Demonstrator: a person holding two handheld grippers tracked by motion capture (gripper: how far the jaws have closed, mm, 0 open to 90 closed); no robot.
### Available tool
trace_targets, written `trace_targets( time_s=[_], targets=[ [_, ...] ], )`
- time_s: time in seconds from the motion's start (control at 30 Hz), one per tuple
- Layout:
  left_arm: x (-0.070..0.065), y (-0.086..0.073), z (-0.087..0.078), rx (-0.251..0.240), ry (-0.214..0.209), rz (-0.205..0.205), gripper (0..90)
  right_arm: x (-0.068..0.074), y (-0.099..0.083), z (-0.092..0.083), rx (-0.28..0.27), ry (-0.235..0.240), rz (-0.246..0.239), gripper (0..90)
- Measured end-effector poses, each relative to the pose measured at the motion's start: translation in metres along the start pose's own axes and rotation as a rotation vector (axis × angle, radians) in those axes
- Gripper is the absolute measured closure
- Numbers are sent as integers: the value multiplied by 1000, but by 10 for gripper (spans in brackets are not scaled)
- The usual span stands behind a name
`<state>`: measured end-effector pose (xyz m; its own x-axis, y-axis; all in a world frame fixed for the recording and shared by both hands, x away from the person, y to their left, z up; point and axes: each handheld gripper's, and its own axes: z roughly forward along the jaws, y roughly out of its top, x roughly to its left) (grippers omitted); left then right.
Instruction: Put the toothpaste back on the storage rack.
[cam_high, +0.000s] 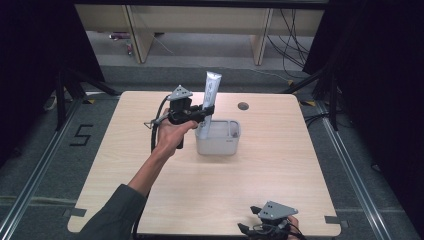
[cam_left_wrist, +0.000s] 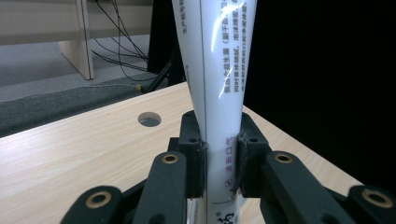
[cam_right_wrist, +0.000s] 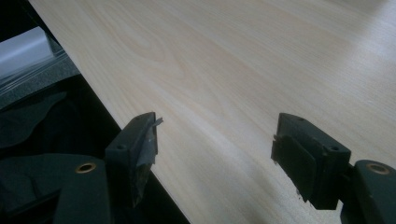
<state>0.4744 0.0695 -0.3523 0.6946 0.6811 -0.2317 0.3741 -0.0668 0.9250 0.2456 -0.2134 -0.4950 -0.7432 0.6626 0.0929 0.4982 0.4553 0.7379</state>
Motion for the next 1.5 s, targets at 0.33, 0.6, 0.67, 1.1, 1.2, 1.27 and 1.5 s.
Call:
trace_targets(
  time_s=[0.33, 0.6, 0.67, 1.1, 1.2, 1.27, 1.5],
  targets=[
    [3, 0, 18, -20, 31, -13, 756, 0, 0, 1, -3, 5, -2, 309],
    [5, -3, 34, -26, 48, 2, 756, -1, 1, 0, -4, 5, -23, 308],
    [5, -4, 40, -24, 54, -1, 756, 1, 1, 0, 4, 9, -12, 309],
    [8, -8, 57, -29, 81, 19, 755, 2, 2, 1, -7, 18, -24, 308],
    [9, -11, 59, -39, 81, 9, 755, 3, 1, 1, -4, 18, -15, 308],
    [8, -13, 60, -29, 73, 24, 755, 2, 2, 1, -5, 19, -26, 308],
    [7, -19, 63, -25, 77, 40, 754, 2, 1, 1, -2, 21, -26, 308]
  ],
)
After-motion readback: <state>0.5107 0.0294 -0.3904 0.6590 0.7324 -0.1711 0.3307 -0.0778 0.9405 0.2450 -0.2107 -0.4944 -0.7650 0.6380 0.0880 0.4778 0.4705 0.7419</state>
